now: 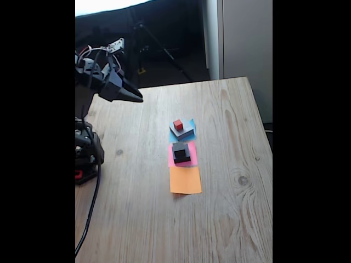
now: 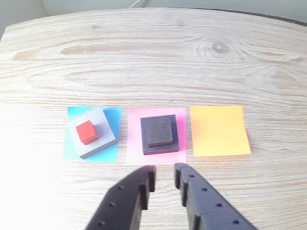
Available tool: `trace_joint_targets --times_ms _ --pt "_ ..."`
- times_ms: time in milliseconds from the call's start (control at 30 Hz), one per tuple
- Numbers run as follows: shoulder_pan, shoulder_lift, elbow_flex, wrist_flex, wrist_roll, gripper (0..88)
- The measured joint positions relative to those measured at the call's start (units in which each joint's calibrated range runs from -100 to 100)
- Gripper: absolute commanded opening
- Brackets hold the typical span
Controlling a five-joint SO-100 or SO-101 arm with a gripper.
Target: Tower of hanoi
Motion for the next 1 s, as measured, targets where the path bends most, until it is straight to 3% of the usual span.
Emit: trace_joint_targets --times_ms 233,433,800,1000 --pt "8.1 -0.4 -5.0 4.2 2.8 0.7" --pt "8.4 -2.1 5.5 1.1 4.5 10.4" --pt "6.8 -4.7 36.8 -23.8 4.0 18.2" --pt "7.2 -4.7 54.3 -44.4 5.0 21.9"
